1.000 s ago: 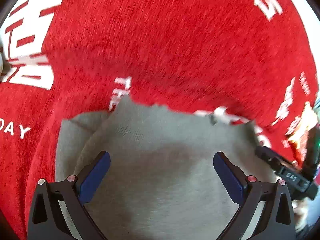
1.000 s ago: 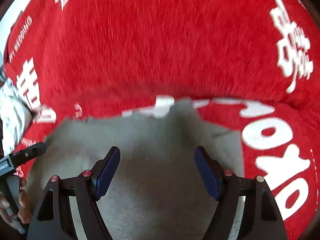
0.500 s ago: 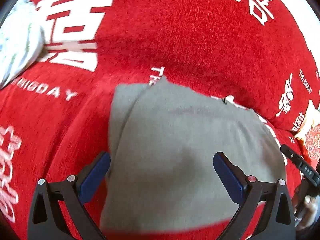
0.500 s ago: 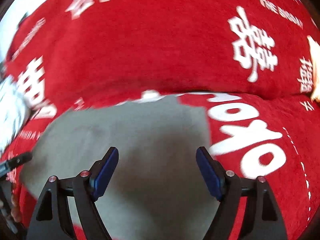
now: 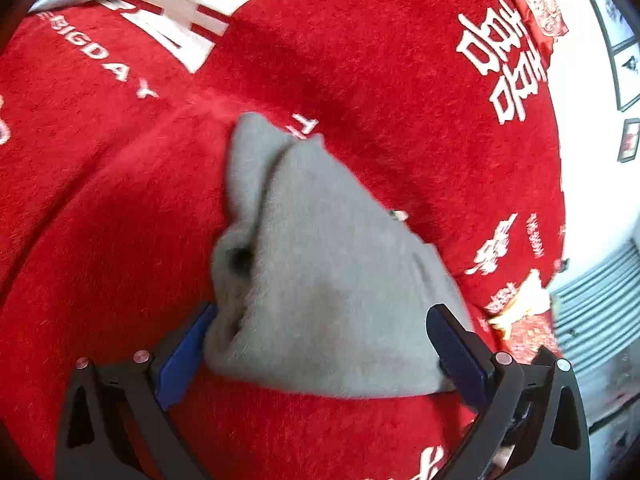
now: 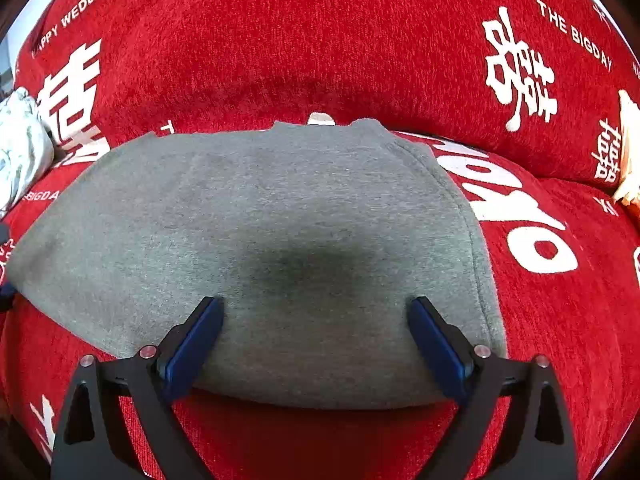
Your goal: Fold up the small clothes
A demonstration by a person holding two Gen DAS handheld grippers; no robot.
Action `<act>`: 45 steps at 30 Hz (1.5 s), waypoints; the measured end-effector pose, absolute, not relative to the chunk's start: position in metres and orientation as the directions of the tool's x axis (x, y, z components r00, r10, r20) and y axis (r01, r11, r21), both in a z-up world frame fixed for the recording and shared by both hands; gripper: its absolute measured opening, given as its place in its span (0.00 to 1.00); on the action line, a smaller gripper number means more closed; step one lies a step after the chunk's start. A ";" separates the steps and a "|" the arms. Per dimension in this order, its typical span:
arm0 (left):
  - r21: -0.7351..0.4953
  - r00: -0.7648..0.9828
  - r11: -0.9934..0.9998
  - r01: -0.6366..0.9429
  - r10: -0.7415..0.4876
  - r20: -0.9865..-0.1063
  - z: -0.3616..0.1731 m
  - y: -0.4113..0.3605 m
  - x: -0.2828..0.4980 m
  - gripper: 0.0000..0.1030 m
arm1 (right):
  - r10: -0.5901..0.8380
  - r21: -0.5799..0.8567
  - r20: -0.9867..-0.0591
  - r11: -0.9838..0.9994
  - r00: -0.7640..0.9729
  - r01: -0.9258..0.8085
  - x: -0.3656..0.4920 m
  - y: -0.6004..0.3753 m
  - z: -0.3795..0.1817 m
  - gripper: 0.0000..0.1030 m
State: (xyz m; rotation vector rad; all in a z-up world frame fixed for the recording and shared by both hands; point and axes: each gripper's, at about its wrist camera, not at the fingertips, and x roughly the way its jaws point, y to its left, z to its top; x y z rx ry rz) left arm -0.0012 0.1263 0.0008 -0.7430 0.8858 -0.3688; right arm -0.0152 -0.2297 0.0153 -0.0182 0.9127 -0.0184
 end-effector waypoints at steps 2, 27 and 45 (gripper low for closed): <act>-0.744 0.592 0.668 0.019 -0.607 -0.530 0.000 0.127 0.004 1.00 | -0.019 -0.011 -0.795 1.000 0.606 0.017 -0.015 -0.230 0.016 0.93; -0.800 0.593 0.600 -0.034 -0.632 -0.499 -0.021 0.139 0.020 0.31 | 0.225 0.098 -0.920 0.925 0.320 -0.367 0.169 0.025 0.029 0.93; -0.724 0.631 0.689 -0.039 -0.544 -0.552 -0.004 0.156 0.011 1.00 | 0.467 0.407 -0.839 0.879 0.278 -0.250 0.177 -0.028 0.030 0.08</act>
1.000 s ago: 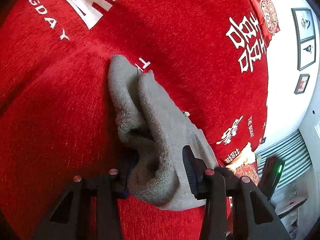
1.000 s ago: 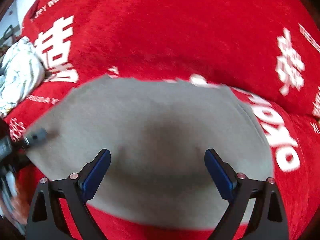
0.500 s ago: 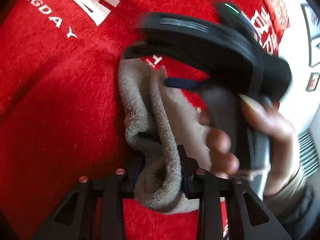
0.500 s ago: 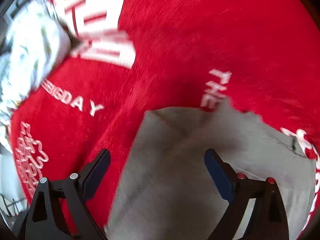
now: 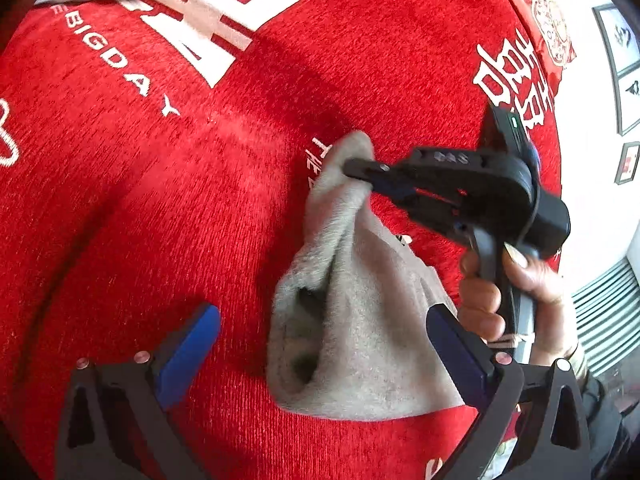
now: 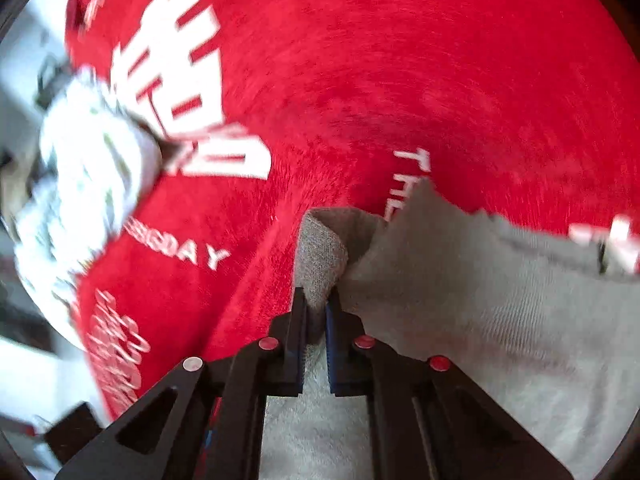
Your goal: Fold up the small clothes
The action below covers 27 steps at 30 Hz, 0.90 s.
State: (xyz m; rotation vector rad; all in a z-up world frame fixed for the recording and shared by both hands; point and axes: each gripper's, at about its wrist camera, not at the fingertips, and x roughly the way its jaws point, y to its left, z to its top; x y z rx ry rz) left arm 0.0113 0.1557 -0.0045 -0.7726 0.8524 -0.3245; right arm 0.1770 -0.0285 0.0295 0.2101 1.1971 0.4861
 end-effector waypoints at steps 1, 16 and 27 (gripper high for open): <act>-0.708 0.627 0.705 -0.030 -0.538 -0.563 -0.004 0.153 0.013 1.00 | 0.480 0.426 -0.832 0.874 0.278 -0.232 0.182 -0.033 0.028 0.08; -0.744 0.585 0.666 0.050 -0.624 -0.518 -0.010 0.137 0.037 0.35 | 0.385 0.327 -0.895 0.909 0.224 -0.256 0.198 -0.005 0.017 0.44; -0.741 0.581 0.671 0.010 -0.607 -0.542 -0.014 0.137 0.040 0.35 | 0.106 0.035 -0.980 0.926 0.168 -0.376 0.210 0.061 0.019 0.77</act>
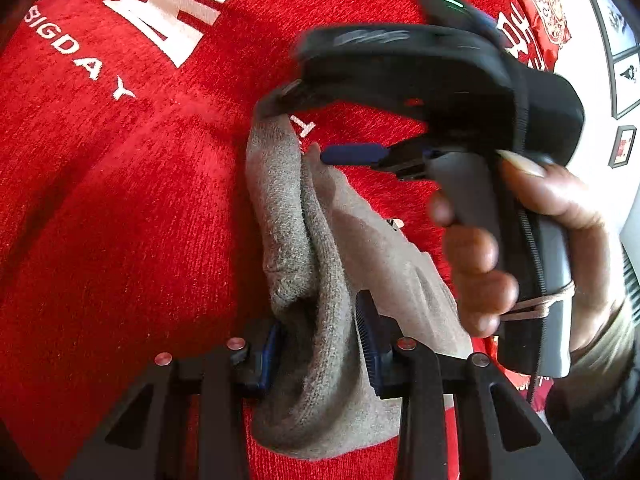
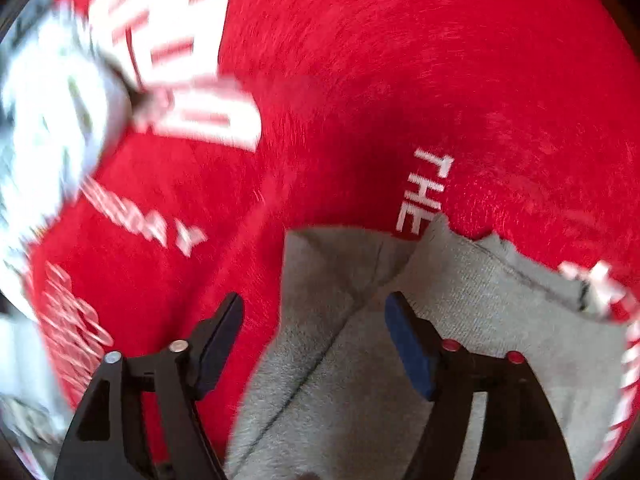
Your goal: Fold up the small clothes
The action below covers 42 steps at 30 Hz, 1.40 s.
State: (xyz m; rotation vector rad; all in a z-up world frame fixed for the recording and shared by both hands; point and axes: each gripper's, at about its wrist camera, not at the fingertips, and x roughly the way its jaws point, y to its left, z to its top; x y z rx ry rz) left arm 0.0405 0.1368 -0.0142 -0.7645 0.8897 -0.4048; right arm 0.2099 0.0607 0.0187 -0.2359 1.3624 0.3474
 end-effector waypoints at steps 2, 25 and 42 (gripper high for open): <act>-0.741 0.580 0.671 0.008 -0.607 -0.544 -0.014 0.136 0.040 0.35 | -0.051 -0.117 -0.982 0.920 0.181 -0.374 0.209 0.073 0.007 0.77; -0.718 0.634 0.696 -0.012 -0.550 -0.544 -0.001 0.149 0.015 1.00 | 0.490 0.442 -0.826 0.870 0.279 -0.217 0.192 -0.041 0.038 0.20; -0.716 0.598 0.695 0.069 -0.603 -0.528 0.015 0.135 0.016 0.12 | 0.584 0.548 -0.760 0.812 0.286 -0.200 0.188 -0.078 0.022 0.19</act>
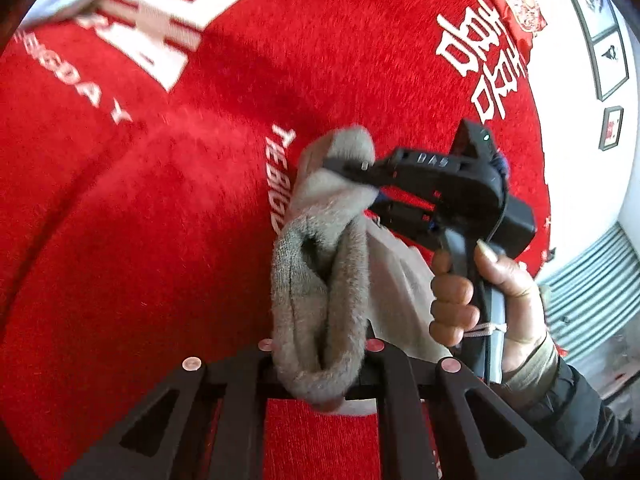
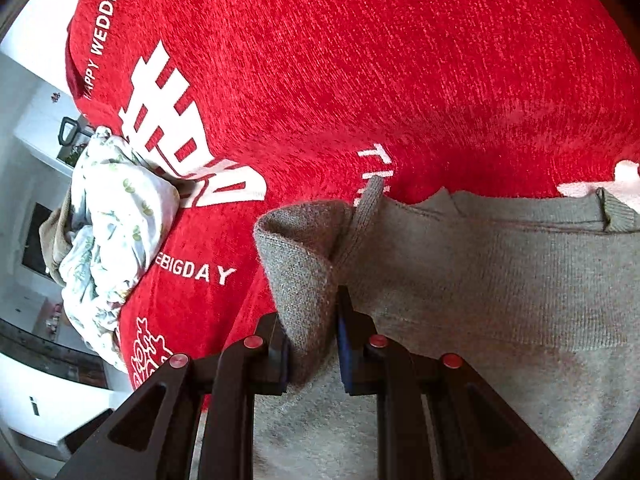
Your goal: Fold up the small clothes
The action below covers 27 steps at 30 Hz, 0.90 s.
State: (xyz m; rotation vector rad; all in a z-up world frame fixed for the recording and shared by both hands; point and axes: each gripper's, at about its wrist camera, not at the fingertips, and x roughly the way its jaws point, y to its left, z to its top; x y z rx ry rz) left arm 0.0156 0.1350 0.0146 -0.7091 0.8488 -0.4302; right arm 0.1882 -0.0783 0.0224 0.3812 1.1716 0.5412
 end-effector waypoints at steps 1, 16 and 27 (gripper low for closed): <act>-0.707 0.607 0.704 0.070 -0.593 -0.530 0.020 0.135 0.013 0.12 | 0.580 0.544 -0.763 0.815 0.286 -0.200 0.188 -0.079 0.022 0.19; -0.333 0.580 0.943 -0.008 -0.267 -0.769 0.049 0.087 0.004 0.09 | 0.489 0.443 -0.815 0.872 0.311 -0.209 0.181 -0.072 0.040 0.20; -0.210 0.568 0.978 0.020 -0.184 -0.802 0.068 0.053 0.000 0.09 | 0.551 0.530 -0.779 0.834 0.299 -0.156 0.182 -0.097 0.057 0.19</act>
